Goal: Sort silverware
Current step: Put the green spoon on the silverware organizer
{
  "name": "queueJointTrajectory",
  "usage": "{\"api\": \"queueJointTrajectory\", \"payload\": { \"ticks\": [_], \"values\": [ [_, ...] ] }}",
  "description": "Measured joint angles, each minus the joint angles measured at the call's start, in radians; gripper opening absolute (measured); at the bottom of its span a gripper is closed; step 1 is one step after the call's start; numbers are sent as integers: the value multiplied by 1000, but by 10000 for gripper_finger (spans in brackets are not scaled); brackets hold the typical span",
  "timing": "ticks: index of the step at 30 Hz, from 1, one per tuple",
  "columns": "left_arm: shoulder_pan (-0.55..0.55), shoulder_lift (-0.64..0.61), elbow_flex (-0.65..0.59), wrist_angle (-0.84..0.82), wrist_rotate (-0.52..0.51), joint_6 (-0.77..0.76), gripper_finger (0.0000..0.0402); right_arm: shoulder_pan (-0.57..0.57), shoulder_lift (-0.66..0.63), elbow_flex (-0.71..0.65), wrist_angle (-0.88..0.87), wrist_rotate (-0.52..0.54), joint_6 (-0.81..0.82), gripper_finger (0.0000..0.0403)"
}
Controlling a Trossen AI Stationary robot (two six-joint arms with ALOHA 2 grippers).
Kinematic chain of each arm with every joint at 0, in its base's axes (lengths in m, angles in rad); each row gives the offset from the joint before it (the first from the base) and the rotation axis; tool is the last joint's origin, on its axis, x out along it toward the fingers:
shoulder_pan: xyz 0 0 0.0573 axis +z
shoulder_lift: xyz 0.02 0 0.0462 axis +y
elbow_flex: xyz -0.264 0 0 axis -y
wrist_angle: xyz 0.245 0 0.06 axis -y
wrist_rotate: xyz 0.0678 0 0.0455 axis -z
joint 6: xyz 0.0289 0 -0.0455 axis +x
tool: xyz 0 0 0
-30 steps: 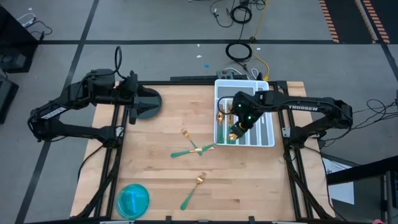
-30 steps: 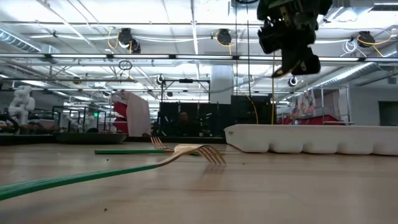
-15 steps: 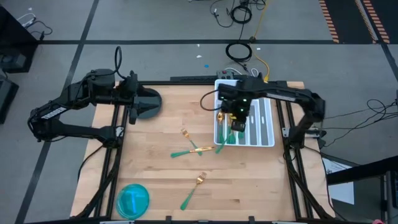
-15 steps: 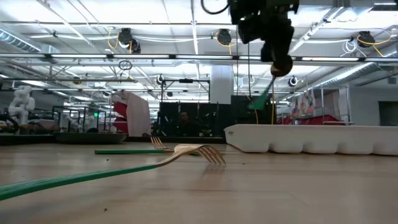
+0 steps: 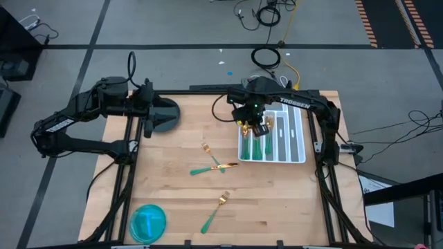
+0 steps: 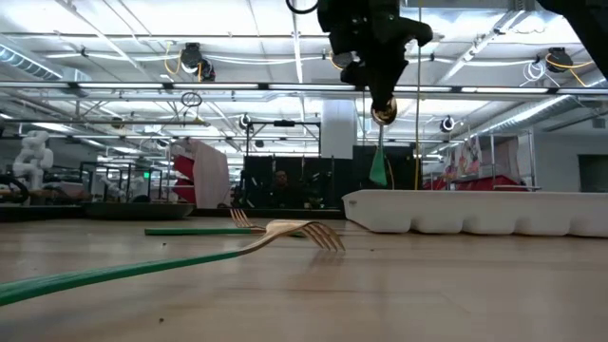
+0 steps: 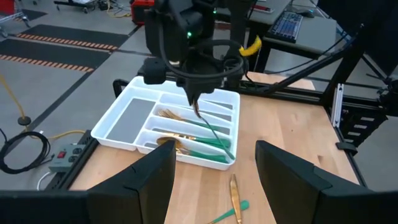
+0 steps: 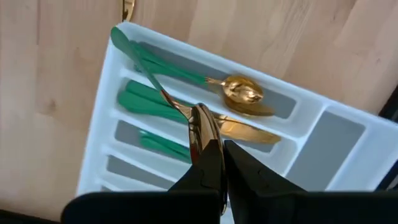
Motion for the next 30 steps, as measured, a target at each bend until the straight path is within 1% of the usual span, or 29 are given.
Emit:
{"api": "queueJointTrajectory", "payload": {
  "ticks": [4, 11, 18, 22, 24, 30],
  "values": [
    [0, 0, 0, 0, -16, -2, 226, -31, 1, 6, -3, 0, -86, 0],
    [0, 0, 0, 0, -25, 1, 226, -101, 21, 6, -1, -17, -115, 0],
    [0, 0, 0, 0, -37, 2, 226, -136, 63, 6, -1, -101, -239, 0],
    [0, 0, 0, 0, -51, 2, 226, -164, 78, 6, -1, -171, -310, 0],
    [-1, 0, 0, 0, -52, 2, 226, -176, 90, 6, -1, -182, -327, 0],
    [0, 0, 0, -5, -56, 2, 226, -213, 151, 5, -1, -260, -356, 0]
  ]
}}
